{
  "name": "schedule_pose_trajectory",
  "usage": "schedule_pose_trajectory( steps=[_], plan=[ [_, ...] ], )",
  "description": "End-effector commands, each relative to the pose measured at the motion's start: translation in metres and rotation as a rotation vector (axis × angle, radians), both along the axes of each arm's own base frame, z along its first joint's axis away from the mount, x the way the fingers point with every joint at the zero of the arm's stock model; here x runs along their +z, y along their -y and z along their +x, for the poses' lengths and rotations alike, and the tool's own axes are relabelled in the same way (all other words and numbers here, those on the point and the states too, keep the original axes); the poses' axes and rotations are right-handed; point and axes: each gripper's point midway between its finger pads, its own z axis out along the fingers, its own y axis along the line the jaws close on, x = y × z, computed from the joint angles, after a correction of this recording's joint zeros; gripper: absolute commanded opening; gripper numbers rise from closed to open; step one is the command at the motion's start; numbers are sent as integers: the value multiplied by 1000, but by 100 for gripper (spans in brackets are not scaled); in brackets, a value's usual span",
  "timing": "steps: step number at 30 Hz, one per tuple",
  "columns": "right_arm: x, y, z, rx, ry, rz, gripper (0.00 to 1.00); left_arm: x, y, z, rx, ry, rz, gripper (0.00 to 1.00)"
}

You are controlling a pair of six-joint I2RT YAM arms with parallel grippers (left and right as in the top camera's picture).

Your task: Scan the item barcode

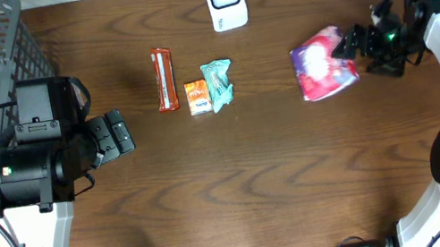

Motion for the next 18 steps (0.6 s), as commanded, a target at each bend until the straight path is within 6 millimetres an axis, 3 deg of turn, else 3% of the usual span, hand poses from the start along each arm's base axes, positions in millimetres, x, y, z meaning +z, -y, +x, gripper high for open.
schedule_pose_trajectory(
  steps=[1,18],
  plan=[
    [6,16,-1,32,20,-141,98,1,-1,0,14,3,-4,98],
    [-7,43,2,12,6,-238,99,1,-1,0,14,4,-4,98]
  ],
)
